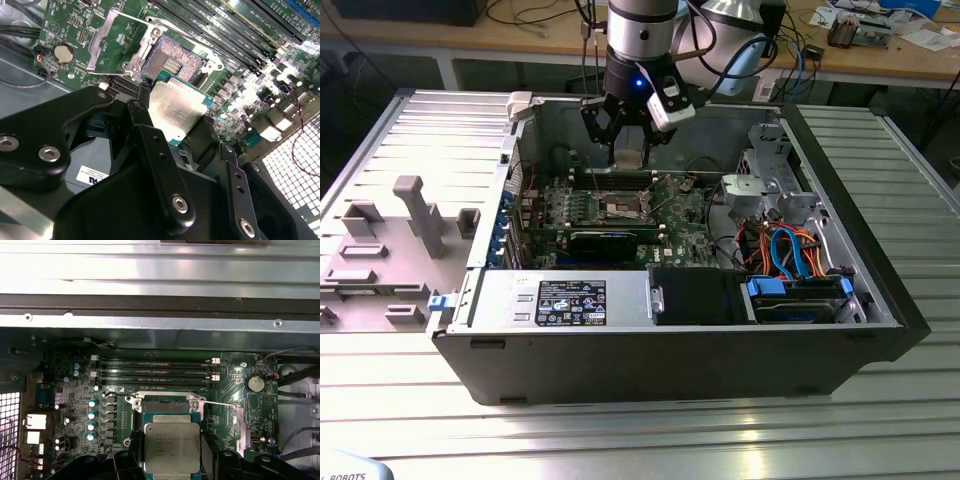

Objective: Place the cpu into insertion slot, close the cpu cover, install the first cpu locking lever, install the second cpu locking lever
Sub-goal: 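Place the cpu into insertion slot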

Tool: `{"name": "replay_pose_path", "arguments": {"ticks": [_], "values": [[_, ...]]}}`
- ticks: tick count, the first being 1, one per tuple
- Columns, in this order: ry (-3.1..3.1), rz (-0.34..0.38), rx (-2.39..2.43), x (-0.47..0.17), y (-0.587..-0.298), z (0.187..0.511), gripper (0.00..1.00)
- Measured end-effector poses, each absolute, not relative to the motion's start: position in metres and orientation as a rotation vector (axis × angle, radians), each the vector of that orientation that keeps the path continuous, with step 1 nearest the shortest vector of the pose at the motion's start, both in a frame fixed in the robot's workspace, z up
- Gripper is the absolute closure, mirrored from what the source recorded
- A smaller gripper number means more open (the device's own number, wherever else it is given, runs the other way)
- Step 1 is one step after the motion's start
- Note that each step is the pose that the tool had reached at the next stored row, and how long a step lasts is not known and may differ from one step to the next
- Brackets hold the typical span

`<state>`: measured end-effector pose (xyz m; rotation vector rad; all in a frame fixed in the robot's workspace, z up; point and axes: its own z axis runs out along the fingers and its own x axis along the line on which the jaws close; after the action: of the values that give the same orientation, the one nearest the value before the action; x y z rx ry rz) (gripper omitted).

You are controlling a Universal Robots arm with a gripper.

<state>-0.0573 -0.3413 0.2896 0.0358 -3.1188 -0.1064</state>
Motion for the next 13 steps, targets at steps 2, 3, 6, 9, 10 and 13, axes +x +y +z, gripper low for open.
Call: {"name": "replay_pose_path", "arguments": {"ticks": [2, 3, 6, 9, 10, 13], "values": [[-3.119, -0.107, 0.03, -0.0573, -0.3413, 0.2895, 0.45], [-3.119, -0.106, 0.026, -0.0573, -0.3413, 0.2895, 0.45], [-3.119, -0.107, 0.016, -0.0573, -0.3413, 0.2894, 0.45], [-3.12, -0.107, 0.008, -0.0573, -0.3413, 0.2894, 0.45], [-3.12, -0.107, 0.005, -0.0573, -0.3413, 0.2893, 0.45], [-3.12, -0.107, -0.006, -0.0573, -0.3413, 0.2893, 0.45]]}}
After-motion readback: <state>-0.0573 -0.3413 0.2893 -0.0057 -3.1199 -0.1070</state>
